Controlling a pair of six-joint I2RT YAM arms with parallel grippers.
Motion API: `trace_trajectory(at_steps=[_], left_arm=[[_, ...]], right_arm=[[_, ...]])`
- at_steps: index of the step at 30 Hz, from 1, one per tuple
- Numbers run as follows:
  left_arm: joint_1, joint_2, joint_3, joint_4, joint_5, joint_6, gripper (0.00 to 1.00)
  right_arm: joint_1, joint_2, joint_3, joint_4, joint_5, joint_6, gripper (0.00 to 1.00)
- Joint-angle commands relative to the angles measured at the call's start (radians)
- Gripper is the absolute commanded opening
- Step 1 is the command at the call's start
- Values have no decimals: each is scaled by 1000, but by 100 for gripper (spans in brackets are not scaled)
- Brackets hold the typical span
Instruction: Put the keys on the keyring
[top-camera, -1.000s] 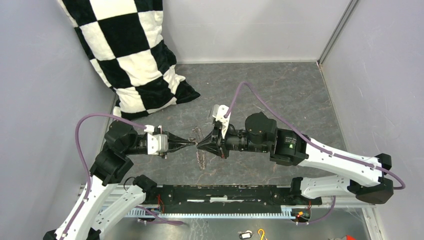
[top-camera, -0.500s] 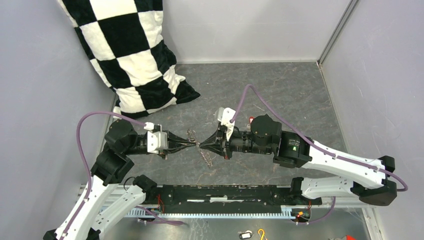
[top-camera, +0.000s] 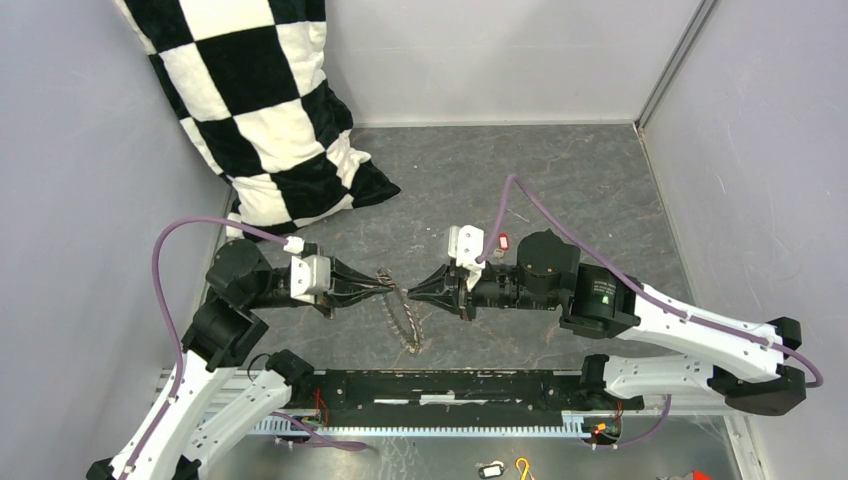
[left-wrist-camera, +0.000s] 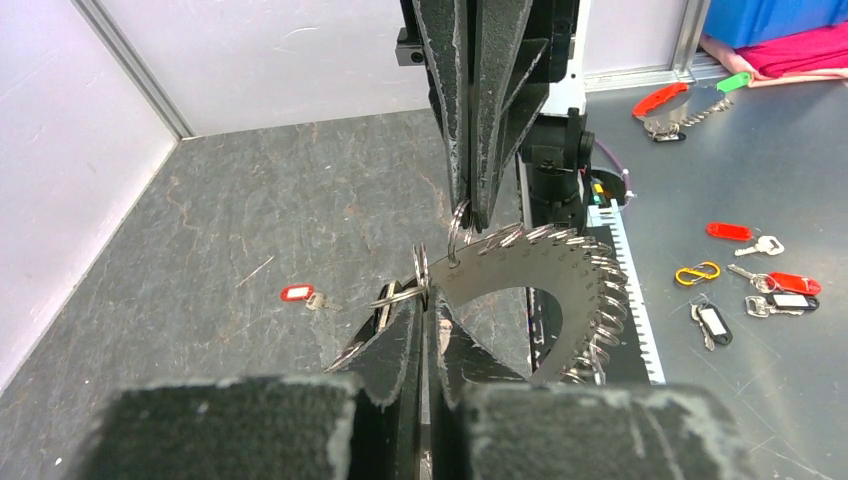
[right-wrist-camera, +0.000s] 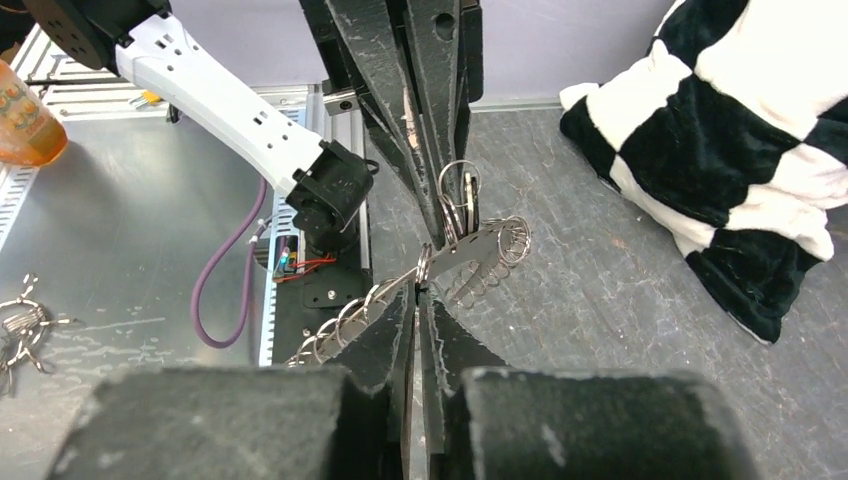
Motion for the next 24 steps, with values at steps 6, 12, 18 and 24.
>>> trace_trajectory(at_steps=[6, 12, 18, 24], left_arm=[[0, -8, -7, 86, 22, -61, 2], [0, -15, -10, 82, 24, -54, 2], [0, -19, -10, 60, 50, -16, 2], [0, -22, -8, 36, 60, 14, 2]], right_arm=[[6, 13, 48, -35, -146, -104, 47], [6, 38, 181, -119, -142, -173, 51], [5, 68, 279, -155, -30, -213, 45], [6, 170, 379, -257, -59, -249, 42]])
